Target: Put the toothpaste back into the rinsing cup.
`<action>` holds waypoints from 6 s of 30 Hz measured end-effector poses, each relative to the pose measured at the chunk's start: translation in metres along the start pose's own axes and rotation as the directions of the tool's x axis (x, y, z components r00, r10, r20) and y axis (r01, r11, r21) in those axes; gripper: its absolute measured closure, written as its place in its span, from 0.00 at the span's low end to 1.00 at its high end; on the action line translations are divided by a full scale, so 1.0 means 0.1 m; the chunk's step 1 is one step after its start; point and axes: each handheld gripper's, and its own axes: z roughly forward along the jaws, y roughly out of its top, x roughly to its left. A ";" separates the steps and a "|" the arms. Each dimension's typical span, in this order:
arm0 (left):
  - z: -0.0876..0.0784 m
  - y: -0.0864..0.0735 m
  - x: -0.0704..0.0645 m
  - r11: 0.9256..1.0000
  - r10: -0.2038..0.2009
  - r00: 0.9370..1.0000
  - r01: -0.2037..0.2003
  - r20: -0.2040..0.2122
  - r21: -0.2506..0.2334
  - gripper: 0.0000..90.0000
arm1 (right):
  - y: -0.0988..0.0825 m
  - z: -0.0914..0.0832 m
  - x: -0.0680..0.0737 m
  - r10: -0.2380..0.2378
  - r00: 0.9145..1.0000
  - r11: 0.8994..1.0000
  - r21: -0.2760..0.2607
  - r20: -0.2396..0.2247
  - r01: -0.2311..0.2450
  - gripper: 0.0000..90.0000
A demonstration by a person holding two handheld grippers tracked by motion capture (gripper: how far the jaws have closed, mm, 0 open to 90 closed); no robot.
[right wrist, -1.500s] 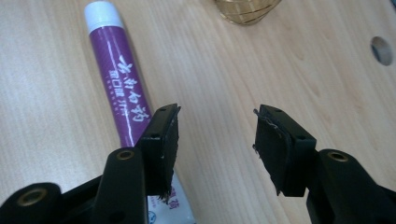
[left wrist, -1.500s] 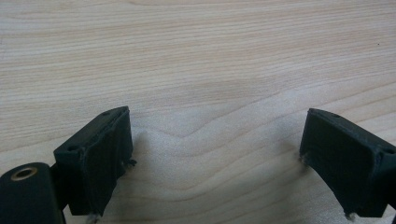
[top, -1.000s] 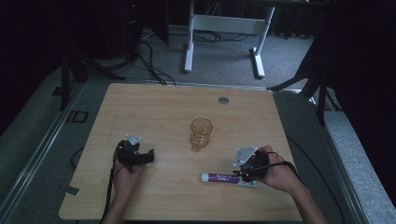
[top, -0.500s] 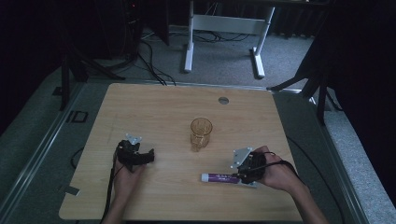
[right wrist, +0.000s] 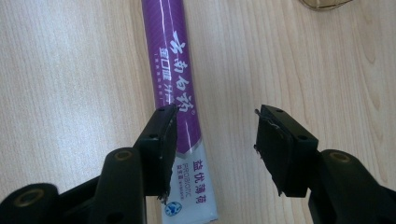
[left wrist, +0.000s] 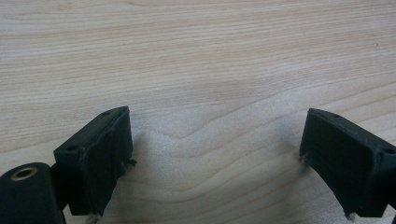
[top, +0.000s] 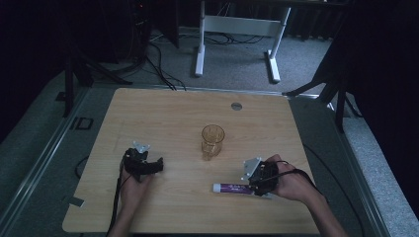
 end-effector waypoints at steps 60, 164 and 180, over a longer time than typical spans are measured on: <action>0.00 0.00 0.00 1.000 0.000 1.000 0.000 0.000 0.000 0.11 | 0.03 0.34 0.06 -0.044 0.994 0.991 0.125 -0.101 0.056 0.54; 0.00 0.00 0.00 1.000 0.000 1.000 0.000 0.001 0.000 0.11 | -0.08 0.46 -0.01 -0.040 0.982 0.991 0.115 -0.185 0.062 0.78; 0.00 0.00 0.00 1.000 0.002 1.000 -0.002 0.002 0.000 0.10 | -0.09 0.37 -0.04 -0.031 0.988 0.996 0.080 -0.149 0.044 0.80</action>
